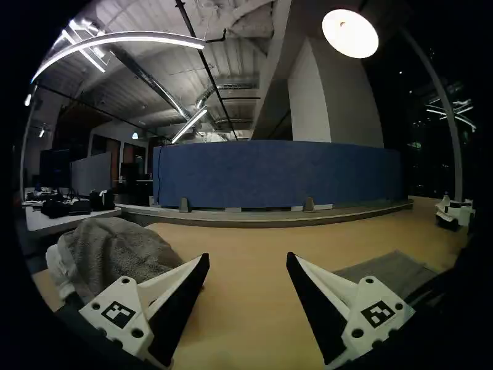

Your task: Fold towel

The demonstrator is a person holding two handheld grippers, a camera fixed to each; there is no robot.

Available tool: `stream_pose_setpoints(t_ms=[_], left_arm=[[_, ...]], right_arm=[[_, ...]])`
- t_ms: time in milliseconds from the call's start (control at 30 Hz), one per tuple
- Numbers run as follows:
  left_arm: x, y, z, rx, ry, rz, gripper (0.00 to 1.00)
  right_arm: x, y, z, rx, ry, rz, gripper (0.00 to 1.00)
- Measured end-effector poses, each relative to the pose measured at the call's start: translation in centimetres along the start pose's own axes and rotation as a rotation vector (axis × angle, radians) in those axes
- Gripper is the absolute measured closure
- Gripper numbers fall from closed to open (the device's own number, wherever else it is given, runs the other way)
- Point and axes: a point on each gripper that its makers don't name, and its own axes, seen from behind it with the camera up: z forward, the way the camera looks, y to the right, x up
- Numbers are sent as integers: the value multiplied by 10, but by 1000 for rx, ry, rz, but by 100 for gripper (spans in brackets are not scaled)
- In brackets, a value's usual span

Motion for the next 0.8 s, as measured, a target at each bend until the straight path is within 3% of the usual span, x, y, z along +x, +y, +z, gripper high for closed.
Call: stream_pose_setpoints(t_ms=[800], left_arm=[[-1,-1,0,0,0,0,7]], right_arm=[[3,-1,1,-2,1,-1,0]])
